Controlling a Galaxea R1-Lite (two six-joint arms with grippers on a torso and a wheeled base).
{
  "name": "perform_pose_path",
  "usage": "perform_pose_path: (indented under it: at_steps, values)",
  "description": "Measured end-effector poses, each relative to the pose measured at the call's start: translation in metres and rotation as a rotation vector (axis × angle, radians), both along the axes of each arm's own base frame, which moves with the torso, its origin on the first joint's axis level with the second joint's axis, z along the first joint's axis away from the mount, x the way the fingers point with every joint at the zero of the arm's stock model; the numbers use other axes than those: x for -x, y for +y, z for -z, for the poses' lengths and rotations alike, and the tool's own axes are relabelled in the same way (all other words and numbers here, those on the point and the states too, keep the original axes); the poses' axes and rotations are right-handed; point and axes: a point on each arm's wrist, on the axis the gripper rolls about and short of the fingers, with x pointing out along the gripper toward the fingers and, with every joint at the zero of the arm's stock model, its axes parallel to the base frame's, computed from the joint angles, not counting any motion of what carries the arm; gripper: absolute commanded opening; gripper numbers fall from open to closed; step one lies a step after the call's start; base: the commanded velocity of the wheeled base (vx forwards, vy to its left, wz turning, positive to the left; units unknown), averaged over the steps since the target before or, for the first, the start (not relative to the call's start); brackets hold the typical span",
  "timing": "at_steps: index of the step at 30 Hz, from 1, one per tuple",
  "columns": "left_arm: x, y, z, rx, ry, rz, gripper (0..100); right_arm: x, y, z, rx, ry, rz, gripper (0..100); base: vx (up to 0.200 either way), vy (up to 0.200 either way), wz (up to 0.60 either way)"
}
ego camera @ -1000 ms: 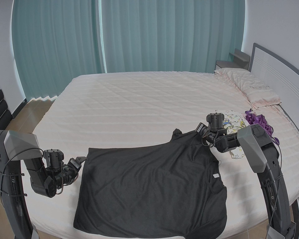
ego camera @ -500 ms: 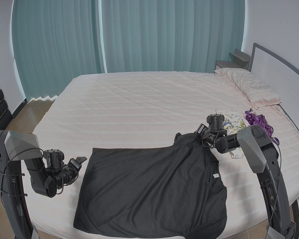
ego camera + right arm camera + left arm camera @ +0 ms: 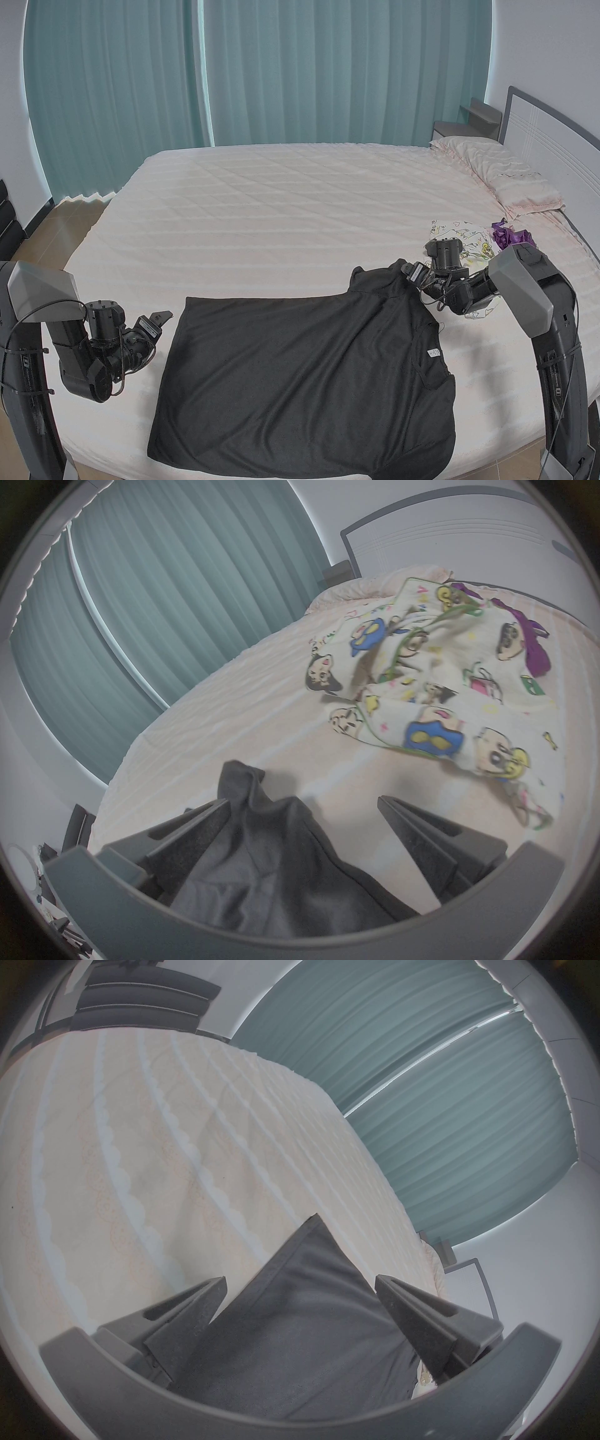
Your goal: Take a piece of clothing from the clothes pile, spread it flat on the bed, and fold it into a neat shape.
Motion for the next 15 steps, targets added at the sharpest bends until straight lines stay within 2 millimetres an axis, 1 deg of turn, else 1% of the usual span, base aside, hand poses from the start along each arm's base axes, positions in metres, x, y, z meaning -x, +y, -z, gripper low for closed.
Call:
perform_pose_path:
  at_steps: [1,9,15]
  values:
    - [0.001,-0.001,-0.001,-0.003,-0.008,0.005,100,0.006,-0.002,0.0,0.002,0.009,0.003,100,0.0,0.0,0.0]
    - [0.012,-0.011,-0.006,-0.018,-0.031,0.043,100,0.059,-0.015,-0.002,0.006,0.019,0.015,100,-0.2,0.0,0.0]
    - [0.029,-0.016,-0.007,-0.022,-0.004,0.068,100,0.107,-0.028,0.0,-0.006,0.013,0.031,100,-0.2,0.0,0.0]
